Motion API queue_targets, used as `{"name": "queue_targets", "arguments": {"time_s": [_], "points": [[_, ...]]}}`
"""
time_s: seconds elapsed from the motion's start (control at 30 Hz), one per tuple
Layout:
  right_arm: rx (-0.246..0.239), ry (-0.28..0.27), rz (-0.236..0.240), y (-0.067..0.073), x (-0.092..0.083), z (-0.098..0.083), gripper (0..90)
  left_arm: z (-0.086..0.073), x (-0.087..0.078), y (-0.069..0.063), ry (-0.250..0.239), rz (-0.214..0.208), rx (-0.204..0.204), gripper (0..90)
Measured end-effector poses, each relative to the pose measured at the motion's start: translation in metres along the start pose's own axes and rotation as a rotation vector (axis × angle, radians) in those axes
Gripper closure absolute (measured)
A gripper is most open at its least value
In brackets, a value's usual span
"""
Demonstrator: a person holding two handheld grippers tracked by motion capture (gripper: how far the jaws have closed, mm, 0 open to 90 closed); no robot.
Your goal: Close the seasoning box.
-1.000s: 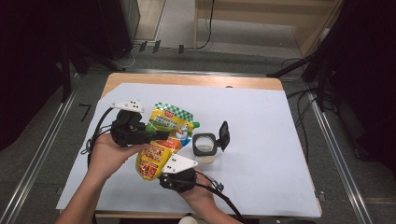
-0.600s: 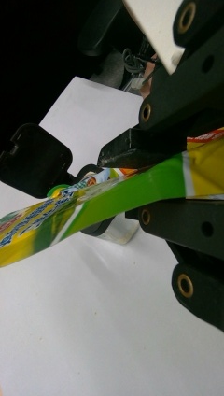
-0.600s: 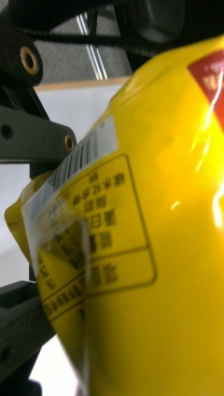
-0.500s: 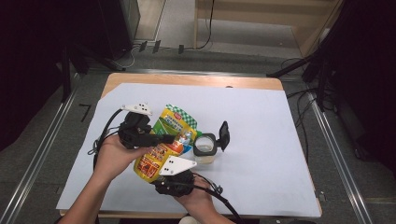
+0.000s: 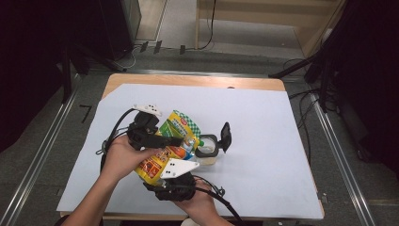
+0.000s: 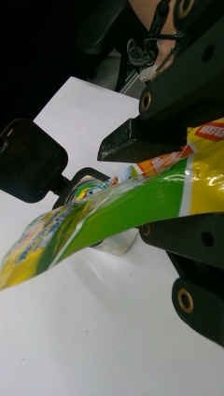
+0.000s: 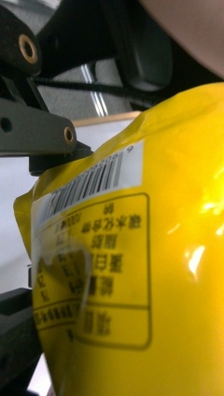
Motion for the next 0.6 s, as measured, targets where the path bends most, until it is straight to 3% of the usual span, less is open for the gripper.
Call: {"name": "queue_targets", "arguments": {"time_s": [0.23,0.4,0.6], "points": [[0.008,-0.001,0.027,0.003,-0.002,0.001,57.9,0.003,0.006,0.001,0.025,-0.012,-0.016,71.4],[0.001,0.006,0.012,0.002,-0.002,0.001,57.8,0.006,0.01,0.0,0.054,0.004,-0.012,70.6],[0.009,0.006,0.012,-0.002,-0.002,0.0,55.9,0.011,0.015,0.005,0.069,0.011,-0.034,70.0]]}}
Point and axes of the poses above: each handheld gripper's, and its own axes: x roughly forward along the jaws, z roughly out of its top, y roughly to its left, the point moved 8 cm from there along x, roughly forward along the jaws, and after that the axes turned 13 degrees about y, right-handed, at the moved point
